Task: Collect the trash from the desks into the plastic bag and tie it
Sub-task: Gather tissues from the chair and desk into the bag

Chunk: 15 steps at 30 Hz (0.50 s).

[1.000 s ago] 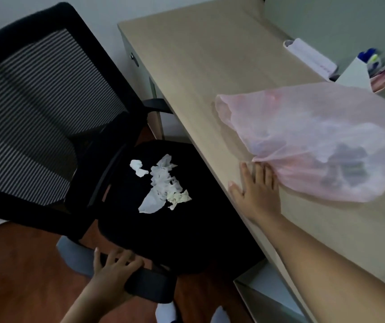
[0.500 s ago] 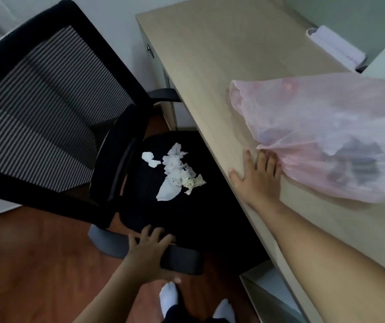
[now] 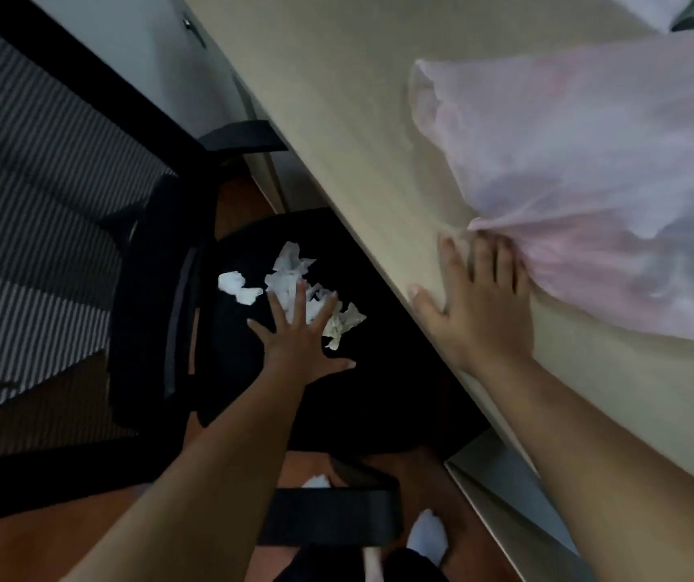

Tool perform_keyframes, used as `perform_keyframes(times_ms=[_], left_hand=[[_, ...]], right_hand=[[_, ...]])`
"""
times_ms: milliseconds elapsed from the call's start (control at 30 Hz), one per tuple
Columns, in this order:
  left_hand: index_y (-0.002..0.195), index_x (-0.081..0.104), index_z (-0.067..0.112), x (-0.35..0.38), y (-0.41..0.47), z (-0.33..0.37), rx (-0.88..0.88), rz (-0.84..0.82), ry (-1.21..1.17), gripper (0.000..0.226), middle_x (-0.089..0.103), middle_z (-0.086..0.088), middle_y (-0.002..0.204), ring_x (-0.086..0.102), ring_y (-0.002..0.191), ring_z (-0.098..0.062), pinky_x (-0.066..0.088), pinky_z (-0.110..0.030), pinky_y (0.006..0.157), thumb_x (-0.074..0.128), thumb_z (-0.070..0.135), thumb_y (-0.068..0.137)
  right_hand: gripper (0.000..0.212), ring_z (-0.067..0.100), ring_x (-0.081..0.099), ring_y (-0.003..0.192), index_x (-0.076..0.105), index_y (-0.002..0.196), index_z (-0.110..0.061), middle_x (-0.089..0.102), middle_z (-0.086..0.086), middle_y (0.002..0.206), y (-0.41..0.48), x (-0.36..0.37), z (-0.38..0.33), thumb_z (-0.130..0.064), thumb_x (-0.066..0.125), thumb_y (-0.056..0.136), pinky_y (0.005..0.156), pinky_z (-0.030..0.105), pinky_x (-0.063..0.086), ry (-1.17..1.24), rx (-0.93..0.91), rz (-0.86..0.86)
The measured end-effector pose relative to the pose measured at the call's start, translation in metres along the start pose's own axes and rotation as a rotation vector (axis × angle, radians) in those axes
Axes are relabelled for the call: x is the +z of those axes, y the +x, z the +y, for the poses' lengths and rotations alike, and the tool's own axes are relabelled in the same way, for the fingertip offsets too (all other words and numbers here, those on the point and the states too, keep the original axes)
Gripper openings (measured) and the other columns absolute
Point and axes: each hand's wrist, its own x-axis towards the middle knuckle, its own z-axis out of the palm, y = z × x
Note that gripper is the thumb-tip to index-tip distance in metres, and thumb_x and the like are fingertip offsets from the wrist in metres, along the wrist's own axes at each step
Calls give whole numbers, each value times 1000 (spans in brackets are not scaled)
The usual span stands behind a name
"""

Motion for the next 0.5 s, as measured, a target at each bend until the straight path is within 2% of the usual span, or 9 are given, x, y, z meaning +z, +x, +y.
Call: perform_keyframes(times_ms=[133, 267, 333, 400, 500], left_hand=[[143, -27, 51, 3, 43, 4, -56, -23, 5, 121, -42, -2, 152, -26, 138, -53, 10, -81, 98, 41, 98, 54], [133, -33, 56, 2, 77, 4, -155, -91, -90, 124, -43, 1, 151, -26, 139, -49, 10, -79, 99, 56, 92, 55], [139, -29, 55, 4, 90, 3, -213, -165, -221, 126, -38, -1, 154, -19, 143, -46, 13, -74, 105, 66, 81, 60], [150, -11, 45, 7, 97, 6, -246, -216, -346, 116, -14, -10, 160, 0, 144, -44, 23, -62, 110, 73, 62, 71], [149, 23, 18, 17, 97, 13, -142, -103, -383, 76, 26, -21, 145, 34, 128, -44, 40, -47, 98, 65, 29, 87]], right_hand=[[75, 37, 17, 143, 24, 150, -30, 28, 15, 154, 0, -1, 0, -69, 31, 86, 116, 49, 13, 28, 23, 1], [74, 35, 18, 144, 24, 150, -29, 28, 13, 155, -1, 1, 3, -69, 28, 88, 118, 48, 14, 21, 13, 17], [74, 34, 18, 144, 25, 150, -28, 28, 12, 155, 0, 2, 4, -69, 29, 88, 118, 47, 14, 23, 7, 34], [74, 34, 19, 144, 26, 150, -28, 28, 12, 155, 1, 3, 4, -68, 30, 88, 118, 47, 14, 19, 7, 42], [73, 33, 19, 144, 26, 150, -29, 27, 10, 155, 0, 2, 4, -68, 32, 88, 118, 46, 14, 27, 13, 39]])
